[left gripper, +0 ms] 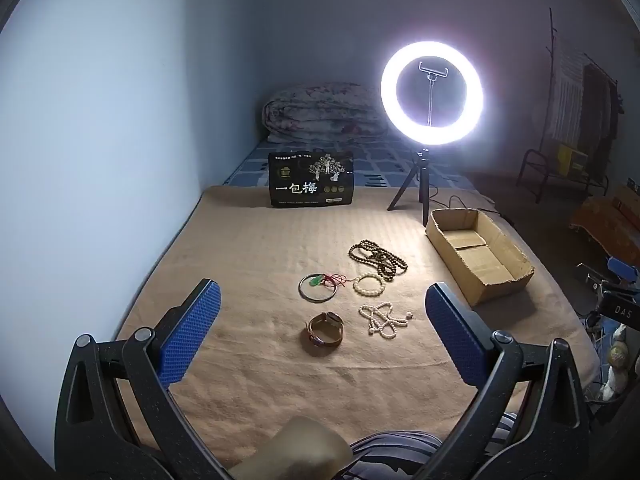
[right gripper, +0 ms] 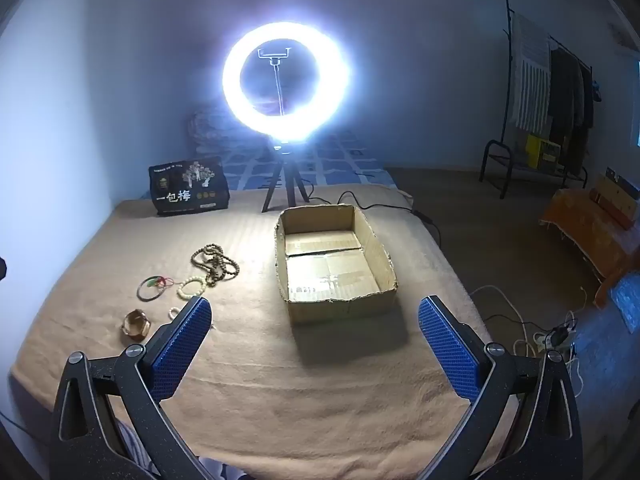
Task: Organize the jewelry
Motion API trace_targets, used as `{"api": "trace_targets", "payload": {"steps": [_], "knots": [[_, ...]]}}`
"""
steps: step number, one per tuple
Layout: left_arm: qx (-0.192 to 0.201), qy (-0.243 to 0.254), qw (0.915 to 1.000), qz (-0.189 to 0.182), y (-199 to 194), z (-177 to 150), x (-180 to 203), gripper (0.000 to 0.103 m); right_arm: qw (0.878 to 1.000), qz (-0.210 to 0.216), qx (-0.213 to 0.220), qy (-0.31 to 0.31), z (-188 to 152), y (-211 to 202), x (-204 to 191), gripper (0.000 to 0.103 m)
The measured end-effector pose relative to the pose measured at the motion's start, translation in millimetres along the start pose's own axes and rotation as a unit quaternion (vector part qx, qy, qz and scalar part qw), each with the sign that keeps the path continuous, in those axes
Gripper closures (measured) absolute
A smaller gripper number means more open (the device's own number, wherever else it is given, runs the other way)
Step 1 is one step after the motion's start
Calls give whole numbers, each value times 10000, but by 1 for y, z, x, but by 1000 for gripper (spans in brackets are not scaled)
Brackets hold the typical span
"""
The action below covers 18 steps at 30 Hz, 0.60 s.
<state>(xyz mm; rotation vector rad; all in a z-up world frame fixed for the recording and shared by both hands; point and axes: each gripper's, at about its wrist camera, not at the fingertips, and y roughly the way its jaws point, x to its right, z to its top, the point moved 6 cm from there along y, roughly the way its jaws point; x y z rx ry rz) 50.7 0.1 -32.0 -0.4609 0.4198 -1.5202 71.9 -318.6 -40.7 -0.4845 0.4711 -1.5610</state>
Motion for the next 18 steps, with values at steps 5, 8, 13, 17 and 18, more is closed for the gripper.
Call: {"api": "trace_targets", "payload": {"steps": [5,8,13,17,18], "knots": [[-3,20,10000,-7,1,1,0,0,10000,-13,-4,-46,0,0,-2,0],[-3,44,10000,-9,4,3,-1,0,10000,-1,-20,-45,-1,-1,-3,0],[69,24,10000,43,-1,1,0,0,9999,-56,4,-92,0,0,-2,0],[76,17,10000,40,1,11,0,0,9999,-86,26,-128,0,-2,-4,0],[80,20,10000,40,0,11,0,0,9999,-83,24,-129,0,-2,-4,0]]}}
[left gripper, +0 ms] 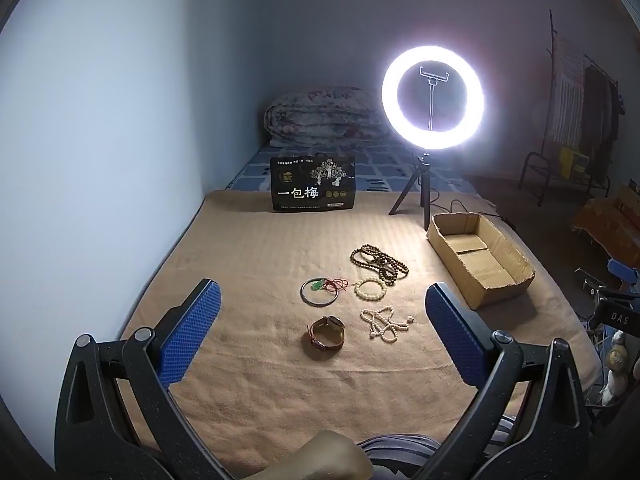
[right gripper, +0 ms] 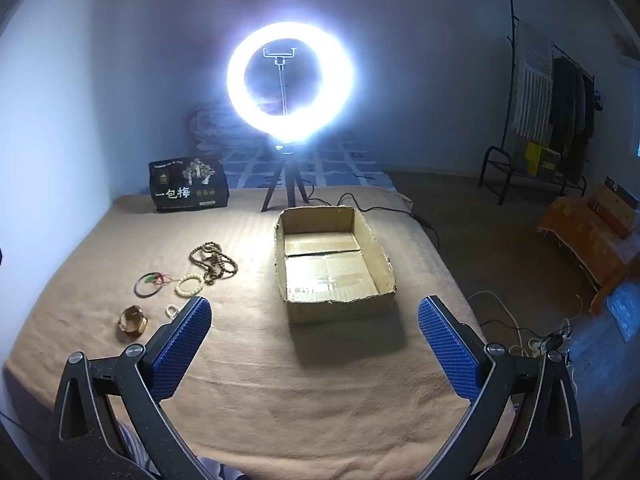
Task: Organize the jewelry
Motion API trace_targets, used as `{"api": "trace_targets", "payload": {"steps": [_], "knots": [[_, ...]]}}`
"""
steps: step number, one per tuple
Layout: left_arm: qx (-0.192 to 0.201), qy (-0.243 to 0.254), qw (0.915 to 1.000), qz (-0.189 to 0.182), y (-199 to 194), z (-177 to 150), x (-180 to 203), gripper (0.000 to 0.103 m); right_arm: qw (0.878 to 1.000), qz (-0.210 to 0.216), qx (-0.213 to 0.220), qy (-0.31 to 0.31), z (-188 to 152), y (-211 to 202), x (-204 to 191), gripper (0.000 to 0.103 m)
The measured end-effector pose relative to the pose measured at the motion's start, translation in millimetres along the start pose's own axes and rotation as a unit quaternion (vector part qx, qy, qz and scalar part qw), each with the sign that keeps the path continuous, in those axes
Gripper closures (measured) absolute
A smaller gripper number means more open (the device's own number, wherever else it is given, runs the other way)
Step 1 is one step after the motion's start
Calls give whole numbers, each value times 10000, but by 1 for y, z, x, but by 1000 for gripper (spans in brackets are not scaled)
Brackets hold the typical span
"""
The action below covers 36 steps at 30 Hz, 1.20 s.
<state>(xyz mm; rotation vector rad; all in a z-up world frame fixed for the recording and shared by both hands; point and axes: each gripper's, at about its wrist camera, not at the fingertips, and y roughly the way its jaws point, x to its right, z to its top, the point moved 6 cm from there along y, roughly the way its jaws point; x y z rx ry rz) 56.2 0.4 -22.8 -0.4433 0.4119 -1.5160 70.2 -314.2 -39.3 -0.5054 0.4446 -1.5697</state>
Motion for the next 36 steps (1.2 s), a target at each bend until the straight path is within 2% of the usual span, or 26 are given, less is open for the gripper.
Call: {"api": "trace_targets", "payload": {"steps": [36], "knots": [[66,55,10000,19,-1,4,2,0,9999,-36,-82,-63,-5,5,-1,0]]}}
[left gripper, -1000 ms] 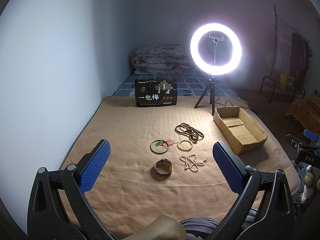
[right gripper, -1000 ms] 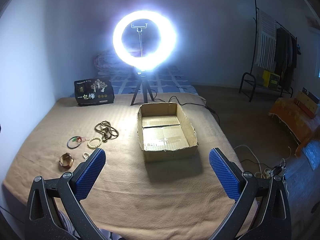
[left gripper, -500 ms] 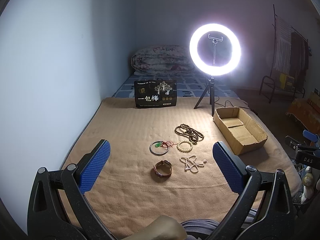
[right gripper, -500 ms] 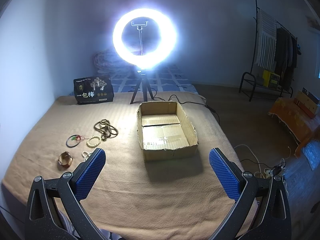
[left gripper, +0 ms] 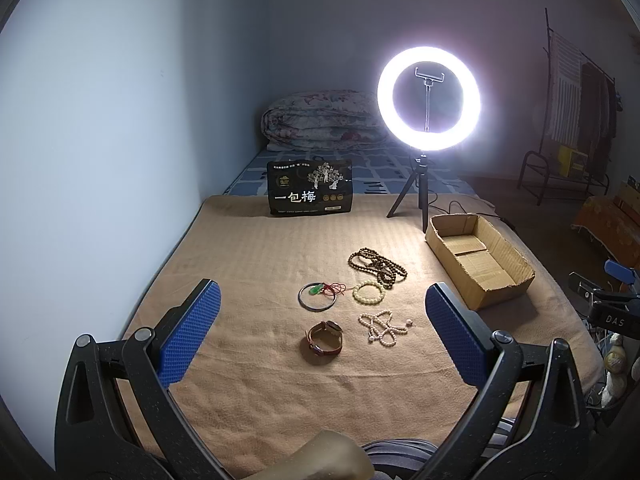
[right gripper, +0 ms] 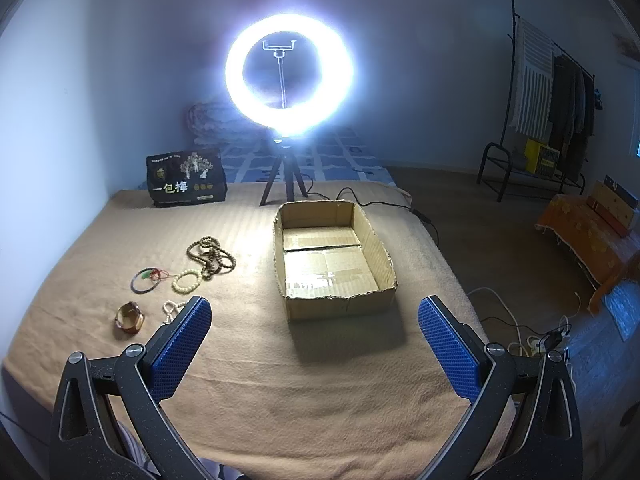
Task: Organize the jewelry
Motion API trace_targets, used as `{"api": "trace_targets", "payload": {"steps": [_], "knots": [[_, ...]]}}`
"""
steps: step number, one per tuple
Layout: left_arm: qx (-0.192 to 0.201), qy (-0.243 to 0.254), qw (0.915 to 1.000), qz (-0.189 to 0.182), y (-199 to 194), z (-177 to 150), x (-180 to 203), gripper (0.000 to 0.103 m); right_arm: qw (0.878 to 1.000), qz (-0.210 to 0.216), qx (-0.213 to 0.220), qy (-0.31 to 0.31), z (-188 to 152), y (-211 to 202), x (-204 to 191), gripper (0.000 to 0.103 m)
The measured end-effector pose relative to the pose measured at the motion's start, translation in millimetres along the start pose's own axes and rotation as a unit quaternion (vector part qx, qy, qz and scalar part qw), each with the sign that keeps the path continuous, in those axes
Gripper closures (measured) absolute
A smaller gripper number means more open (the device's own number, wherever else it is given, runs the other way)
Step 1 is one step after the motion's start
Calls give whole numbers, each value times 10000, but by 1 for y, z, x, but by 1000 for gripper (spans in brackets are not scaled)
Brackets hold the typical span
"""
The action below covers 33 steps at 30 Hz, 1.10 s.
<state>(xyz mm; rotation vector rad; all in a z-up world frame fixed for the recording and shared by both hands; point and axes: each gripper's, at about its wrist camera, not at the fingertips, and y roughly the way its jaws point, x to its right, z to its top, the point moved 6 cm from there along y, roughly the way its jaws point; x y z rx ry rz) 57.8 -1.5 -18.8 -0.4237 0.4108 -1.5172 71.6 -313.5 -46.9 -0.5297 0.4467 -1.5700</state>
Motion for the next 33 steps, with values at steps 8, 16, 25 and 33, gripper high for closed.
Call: {"api": "trace_targets", "payload": {"steps": [8,16,25,33], "knots": [[4,-1,10000,7,0,0,0,0,10000,0,-6,-6,-1,-1,0,0],[11,4,10000,5,0,0,1,0,10000,-1,-12,-10,0,0,0,0],[10,7,10000,9,0,0,1,0,10000,-1,-16,-10,0,0,-1,0],[13,13,10000,9,0,0,2,0,10000,2,-27,-15,-1,1,-1,0]]}}
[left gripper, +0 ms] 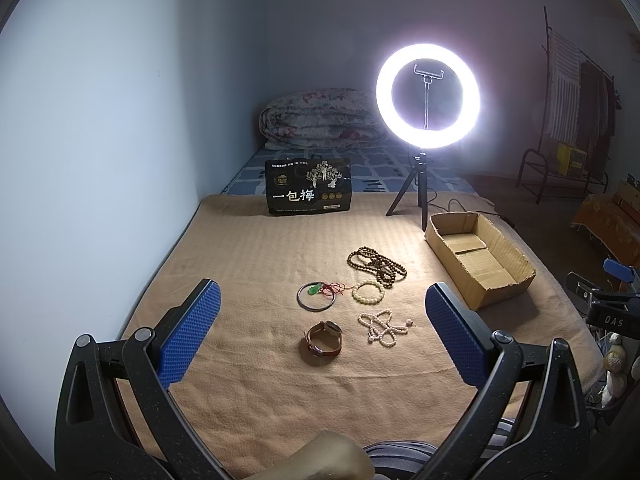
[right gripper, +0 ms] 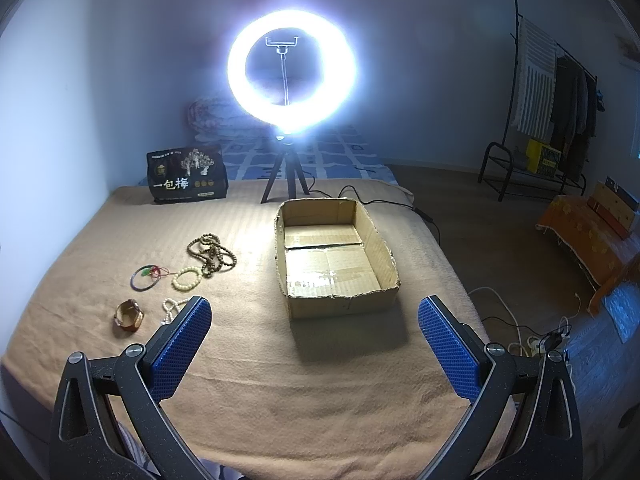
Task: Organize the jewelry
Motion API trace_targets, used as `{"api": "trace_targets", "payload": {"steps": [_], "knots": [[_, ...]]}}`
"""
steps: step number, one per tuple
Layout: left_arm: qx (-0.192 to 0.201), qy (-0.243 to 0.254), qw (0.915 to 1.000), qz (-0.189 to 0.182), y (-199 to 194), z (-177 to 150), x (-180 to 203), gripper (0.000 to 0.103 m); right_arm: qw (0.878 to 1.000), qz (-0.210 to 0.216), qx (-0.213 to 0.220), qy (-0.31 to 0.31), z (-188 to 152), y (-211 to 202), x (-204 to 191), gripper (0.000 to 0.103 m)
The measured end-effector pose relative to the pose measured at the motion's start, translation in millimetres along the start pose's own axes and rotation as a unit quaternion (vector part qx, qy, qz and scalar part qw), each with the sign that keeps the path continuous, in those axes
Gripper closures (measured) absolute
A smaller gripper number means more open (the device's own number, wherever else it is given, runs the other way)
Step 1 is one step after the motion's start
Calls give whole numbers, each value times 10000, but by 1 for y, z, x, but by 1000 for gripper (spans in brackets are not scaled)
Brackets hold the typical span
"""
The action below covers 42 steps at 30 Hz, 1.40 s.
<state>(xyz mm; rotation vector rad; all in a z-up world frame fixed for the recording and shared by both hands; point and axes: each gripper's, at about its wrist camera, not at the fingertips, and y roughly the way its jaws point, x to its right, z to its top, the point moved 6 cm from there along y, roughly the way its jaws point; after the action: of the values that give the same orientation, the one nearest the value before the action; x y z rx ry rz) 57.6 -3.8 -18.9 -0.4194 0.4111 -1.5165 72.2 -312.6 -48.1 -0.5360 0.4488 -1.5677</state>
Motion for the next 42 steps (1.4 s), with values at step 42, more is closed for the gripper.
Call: {"api": "trace_targets", "payload": {"steps": [42], "knots": [[-1007,-231,9946,40,113,-35,-48,15,9862,1275,-686,-804,18,95,-68,0]]}}
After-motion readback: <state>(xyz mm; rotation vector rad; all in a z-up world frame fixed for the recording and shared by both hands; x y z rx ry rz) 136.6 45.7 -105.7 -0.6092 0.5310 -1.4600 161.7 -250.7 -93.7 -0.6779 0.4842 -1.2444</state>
